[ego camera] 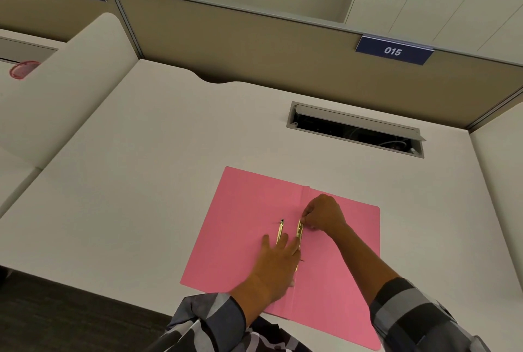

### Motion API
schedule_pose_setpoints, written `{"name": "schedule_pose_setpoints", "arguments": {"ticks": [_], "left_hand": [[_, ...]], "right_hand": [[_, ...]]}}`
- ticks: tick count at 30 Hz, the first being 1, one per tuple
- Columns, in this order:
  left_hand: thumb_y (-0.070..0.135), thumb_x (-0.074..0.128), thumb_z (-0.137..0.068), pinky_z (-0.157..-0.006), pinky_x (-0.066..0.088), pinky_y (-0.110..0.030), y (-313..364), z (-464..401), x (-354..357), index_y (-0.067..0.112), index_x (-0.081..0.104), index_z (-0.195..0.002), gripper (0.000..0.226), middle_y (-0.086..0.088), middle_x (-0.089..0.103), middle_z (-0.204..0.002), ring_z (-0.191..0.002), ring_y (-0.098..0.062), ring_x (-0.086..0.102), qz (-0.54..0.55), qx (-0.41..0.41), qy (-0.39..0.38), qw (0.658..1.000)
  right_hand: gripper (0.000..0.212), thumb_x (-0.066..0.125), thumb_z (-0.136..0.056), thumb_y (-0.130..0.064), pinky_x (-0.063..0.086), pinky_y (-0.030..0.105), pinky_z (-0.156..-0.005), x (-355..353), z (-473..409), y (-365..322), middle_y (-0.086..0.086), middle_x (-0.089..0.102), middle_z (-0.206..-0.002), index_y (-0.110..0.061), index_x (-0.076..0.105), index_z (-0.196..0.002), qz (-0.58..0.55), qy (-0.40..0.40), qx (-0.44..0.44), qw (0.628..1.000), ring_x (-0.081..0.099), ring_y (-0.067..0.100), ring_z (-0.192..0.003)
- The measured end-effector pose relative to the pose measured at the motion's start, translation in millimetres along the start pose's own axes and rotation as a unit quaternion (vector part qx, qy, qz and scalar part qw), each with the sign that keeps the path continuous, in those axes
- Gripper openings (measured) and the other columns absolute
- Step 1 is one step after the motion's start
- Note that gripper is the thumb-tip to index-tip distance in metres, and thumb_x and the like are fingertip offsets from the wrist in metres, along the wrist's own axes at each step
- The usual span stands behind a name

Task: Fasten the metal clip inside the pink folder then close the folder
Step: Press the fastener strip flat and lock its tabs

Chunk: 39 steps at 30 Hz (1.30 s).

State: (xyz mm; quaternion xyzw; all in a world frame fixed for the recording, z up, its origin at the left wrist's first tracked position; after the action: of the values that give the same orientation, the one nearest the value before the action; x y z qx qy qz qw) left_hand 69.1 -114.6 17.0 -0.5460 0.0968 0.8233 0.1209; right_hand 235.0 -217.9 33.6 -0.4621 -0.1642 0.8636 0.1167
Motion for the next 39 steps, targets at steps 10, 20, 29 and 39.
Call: {"name": "schedule_pose_setpoints", "arguments": {"ticks": [10, 20, 29, 39], "left_hand": [[0.048, 0.073, -0.093, -0.113, 0.033, -0.072, 0, -2, 4, 0.01, 0.042, -0.154, 0.079, -0.012, 0.029, -0.164, -0.151, -0.038, 0.029, 0.005, -0.003, 0.004, 1.0], [0.047, 0.075, -0.091, -0.113, 0.033, -0.072, 0, -3, 6, 0.011, 0.042, -0.155, 0.081, -0.011, 0.028, -0.166, -0.152, -0.038, 0.029, 0.019, 0.0, 0.007, 1.0], [0.047, 0.075, -0.091, -0.112, 0.033, -0.072, -1, -4, 8, 0.01, 0.043, -0.153, 0.08, -0.01, 0.03, -0.164, -0.152, -0.037, 0.029, 0.028, -0.006, 0.008, 1.0], [0.044, 0.072, -0.094, -0.114, 0.032, -0.072, -1, -2, 5, 0.01, 0.039, -0.156, 0.078, -0.011, 0.026, -0.168, -0.155, -0.038, 0.026, 0.019, -0.001, 0.003, 1.0]], "right_hand": [[0.011, 0.084, -0.086, -0.012, 0.068, 0.041, -0.083, 2, 4, 7, 0.01, 0.082, -0.088, -0.005, 0.083, -0.095, -0.015, -0.015, -0.002, 1.0, 0.081, 0.025, -0.079], [0.012, 0.083, -0.085, -0.008, 0.069, 0.044, -0.082, 1, 3, 6, 0.015, 0.083, -0.087, 0.0, 0.083, -0.095, -0.011, -0.054, 0.009, 0.998, 0.083, 0.026, -0.077], [0.011, 0.086, -0.085, -0.01, 0.07, 0.042, -0.076, -1, 1, 4, 0.016, 0.083, -0.081, -0.002, 0.084, -0.091, -0.007, -0.05, 0.026, 0.998, 0.083, 0.027, -0.073], [0.014, 0.078, -0.086, -0.014, 0.062, 0.033, -0.076, 6, 8, -6, 0.006, 0.078, -0.096, -0.009, 0.082, -0.097, 0.105, 0.019, -0.042, 0.993, 0.075, 0.023, -0.088]]}}
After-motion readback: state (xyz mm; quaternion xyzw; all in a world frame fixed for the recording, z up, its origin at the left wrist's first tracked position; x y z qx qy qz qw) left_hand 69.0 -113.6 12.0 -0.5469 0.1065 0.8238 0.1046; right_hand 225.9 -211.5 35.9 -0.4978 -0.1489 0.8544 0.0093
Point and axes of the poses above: each hand's wrist, its own z-axis away from the middle knuckle, its own x-axis out of the palm, y = z × x, the point moved 3 cm from there along -z, towards the middle knuckle
